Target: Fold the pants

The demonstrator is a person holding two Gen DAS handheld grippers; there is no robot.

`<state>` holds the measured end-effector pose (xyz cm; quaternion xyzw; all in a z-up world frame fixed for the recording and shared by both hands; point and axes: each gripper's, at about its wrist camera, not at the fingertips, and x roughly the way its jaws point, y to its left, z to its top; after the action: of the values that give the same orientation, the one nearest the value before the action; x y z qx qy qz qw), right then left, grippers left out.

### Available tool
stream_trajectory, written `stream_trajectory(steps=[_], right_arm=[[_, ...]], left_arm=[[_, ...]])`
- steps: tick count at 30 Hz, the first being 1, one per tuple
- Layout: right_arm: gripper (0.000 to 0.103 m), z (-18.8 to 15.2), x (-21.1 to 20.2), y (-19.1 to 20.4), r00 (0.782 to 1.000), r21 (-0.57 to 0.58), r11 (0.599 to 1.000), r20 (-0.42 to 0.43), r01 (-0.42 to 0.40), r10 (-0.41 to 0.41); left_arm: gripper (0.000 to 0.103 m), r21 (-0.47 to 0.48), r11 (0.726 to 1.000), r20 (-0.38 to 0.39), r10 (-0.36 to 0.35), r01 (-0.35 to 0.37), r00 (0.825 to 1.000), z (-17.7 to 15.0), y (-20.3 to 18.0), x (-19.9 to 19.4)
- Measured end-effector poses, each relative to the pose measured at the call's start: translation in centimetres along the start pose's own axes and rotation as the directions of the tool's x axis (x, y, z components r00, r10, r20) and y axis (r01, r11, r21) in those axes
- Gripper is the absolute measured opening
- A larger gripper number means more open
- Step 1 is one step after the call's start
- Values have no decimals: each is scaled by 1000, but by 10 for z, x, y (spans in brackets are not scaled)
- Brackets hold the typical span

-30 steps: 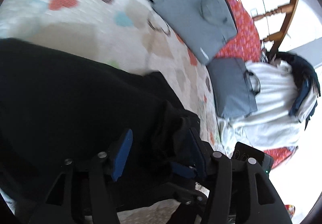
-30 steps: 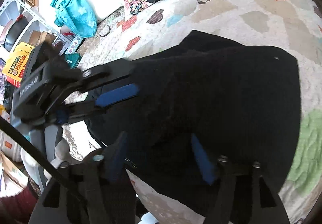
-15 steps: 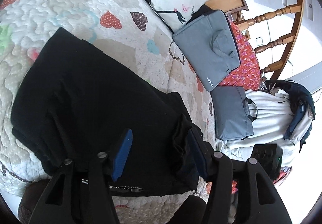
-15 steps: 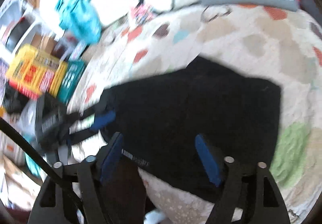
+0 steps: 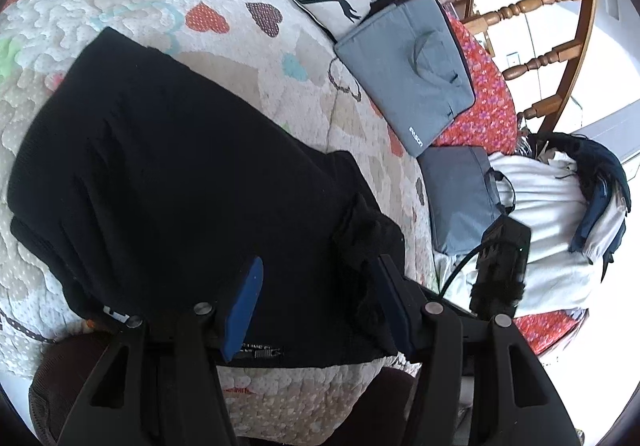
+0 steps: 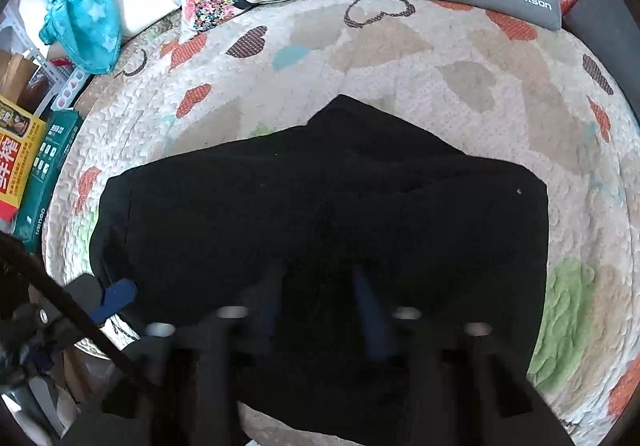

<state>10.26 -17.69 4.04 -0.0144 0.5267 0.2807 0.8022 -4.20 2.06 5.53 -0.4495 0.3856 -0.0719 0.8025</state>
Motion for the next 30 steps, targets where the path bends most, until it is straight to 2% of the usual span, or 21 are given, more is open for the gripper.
stream_trajectory(steps=[1, 4, 9, 12, 14, 16, 18, 20, 22, 23, 26, 30], right_arm=[[12, 1, -4, 0, 1000, 2, 1000, 5, -27, 27], [7, 5, -9, 5, 995, -4, 995, 1, -95, 95], [8, 5, 10, 13, 984, 12, 986, -69, -163, 164], [9, 3, 2, 14, 980, 10, 981, -38, -194, 194], [16, 5, -10, 11, 982, 17, 982, 3, -189, 189], [39, 7, -18, 3, 986, 46, 985, 35, -166, 164], [52, 7, -18, -7, 990, 73, 988, 34, -140, 137], [52, 2, -7, -18, 993, 100, 989, -12, -112, 114], [53, -4, 10, -26, 989, 111, 987, -76, -117, 126], [53, -5, 10, -27, 989, 98, 987, -58, -127, 133], [55, 3, 3, -17, 991, 71, 993, -84, -97, 103], [56, 14, -7, 11, 986, 18, 989, -79, -145, 146]], left_arm=[[56, 1, 1000, -2, -1, 1, 1000, -1, 0, 1], [56, -4, 1000, -8, -4, 4, 1000, -2, 1, 4], [56, -7, 1000, -13, -5, 4, 1000, -3, 3, 1], [56, -7, 1000, 8, -10, 10, 1000, -1, 4, -10], [56, -21, 1000, 34, -16, 17, 999, 1, 6, -19], [56, -51, 998, 67, -26, 29, 997, 5, 12, -29], [56, -75, 997, 102, -28, 35, 994, 10, 17, -42], [56, -106, 994, 154, -24, 40, 988, 17, 25, -63], [57, -135, 990, 199, -13, 41, 980, 22, 35, -82], [59, -155, 987, 224, -4, 39, 975, 24, 41, -92], [62, -202, 979, 270, 36, 20, 962, 26, 60, -113], [62, -261, 965, 261, 59, 11, 963, 21, 84, -117]])
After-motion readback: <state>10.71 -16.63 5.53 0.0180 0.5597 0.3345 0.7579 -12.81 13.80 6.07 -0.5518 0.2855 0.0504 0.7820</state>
